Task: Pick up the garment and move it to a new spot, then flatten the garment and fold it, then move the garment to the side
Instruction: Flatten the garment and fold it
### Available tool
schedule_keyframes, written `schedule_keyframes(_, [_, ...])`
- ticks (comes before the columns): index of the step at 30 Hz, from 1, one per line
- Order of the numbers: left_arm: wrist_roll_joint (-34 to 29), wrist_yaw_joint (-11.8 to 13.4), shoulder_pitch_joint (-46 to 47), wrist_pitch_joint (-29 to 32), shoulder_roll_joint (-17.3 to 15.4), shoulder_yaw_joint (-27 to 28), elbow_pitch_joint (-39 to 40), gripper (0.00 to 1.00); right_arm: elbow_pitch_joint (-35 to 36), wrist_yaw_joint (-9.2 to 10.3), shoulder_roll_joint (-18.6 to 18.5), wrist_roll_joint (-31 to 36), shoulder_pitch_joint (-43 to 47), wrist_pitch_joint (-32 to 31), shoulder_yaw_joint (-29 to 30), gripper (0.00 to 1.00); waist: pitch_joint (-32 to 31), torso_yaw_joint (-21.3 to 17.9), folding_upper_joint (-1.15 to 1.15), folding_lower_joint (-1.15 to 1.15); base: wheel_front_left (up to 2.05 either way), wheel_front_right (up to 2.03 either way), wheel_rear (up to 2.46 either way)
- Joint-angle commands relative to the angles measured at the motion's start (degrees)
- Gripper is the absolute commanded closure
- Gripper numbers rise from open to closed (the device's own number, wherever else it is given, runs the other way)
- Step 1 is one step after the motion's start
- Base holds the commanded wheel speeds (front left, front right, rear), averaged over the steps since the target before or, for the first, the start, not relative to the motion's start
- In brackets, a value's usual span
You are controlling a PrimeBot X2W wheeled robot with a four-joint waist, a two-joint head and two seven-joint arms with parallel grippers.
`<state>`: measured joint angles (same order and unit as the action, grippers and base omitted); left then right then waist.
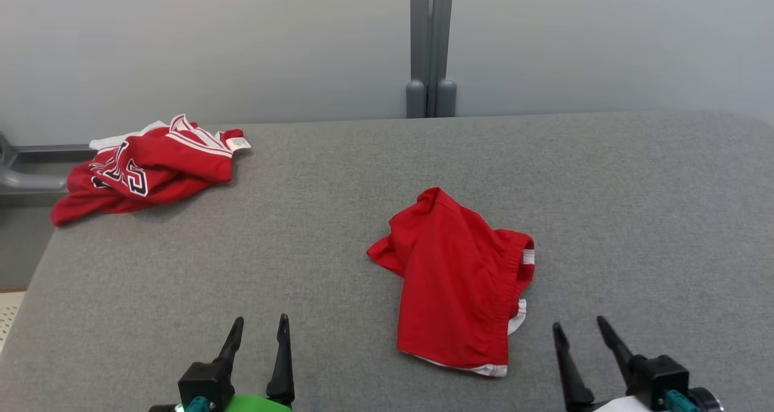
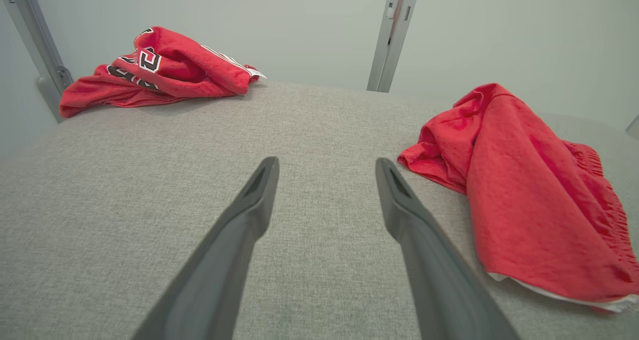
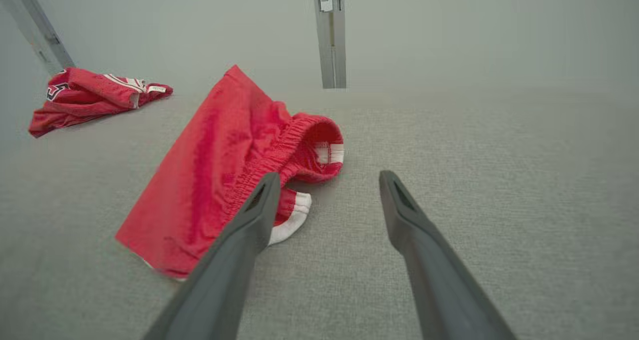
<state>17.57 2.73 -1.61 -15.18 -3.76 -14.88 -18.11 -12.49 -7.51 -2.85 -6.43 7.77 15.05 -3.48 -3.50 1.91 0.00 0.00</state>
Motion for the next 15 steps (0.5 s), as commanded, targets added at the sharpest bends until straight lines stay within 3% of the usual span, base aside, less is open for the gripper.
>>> schedule_keyframes(1, [-0.36,-0.27,0.74,0.05,0.13,0.15,-0.14,0.00,-1.29,0.04,-0.11,0.15,-1.03,0.20,-1.60,0.00,0.84,1.04,0.00,0.00,0.00,0.00,0.00])
schedule_keyframes(10, [-1.35,-0.73,2.19,0.05,0.30,-0.06,-1.18,0.00,-16.04,0.04,-0.15,-1.01,-6.58,0.19,-10.67,0.00,3.47,6.27,0.00,0.00,0.00,0.00,0.00])
schedule_keyframes(12, [-1.32,-0.94,2.39,0.05,0.34,0.06,-1.20,0.00,-18.74,0.04,-0.15,-1.48,-7.99,0.20,-11.17,0.51,3.83,7.23,0.00,0.00,0.00,0.00,0.00])
schedule_keyframes(13, [-1.32,-0.93,2.39,0.05,0.34,0.19,-1.21,0.00,-19.59,0.04,-0.14,-1.68,-8.61,0.19,-11.37,0.67,3.93,7.50,0.00,0.00,0.00,0.00,0.00])
schedule_keyframes(14, [-1.35,-0.98,2.35,0.05,0.37,0.31,-1.21,0.00,-20.50,0.04,-0.11,-1.80,-9.40,0.20,-11.35,0.96,4.04,7.81,0.00,0.00,0.00,0.00,0.00])
schedule_keyframes(15, [-1.33,-1.01,2.28,0.05,0.39,0.44,-1.17,0.00,-20.99,0.04,-0.12,-1.82,-10.02,0.19,-11.29,1.00,4.10,7.93,0.00,0.00,0.00,0.00,0.00])
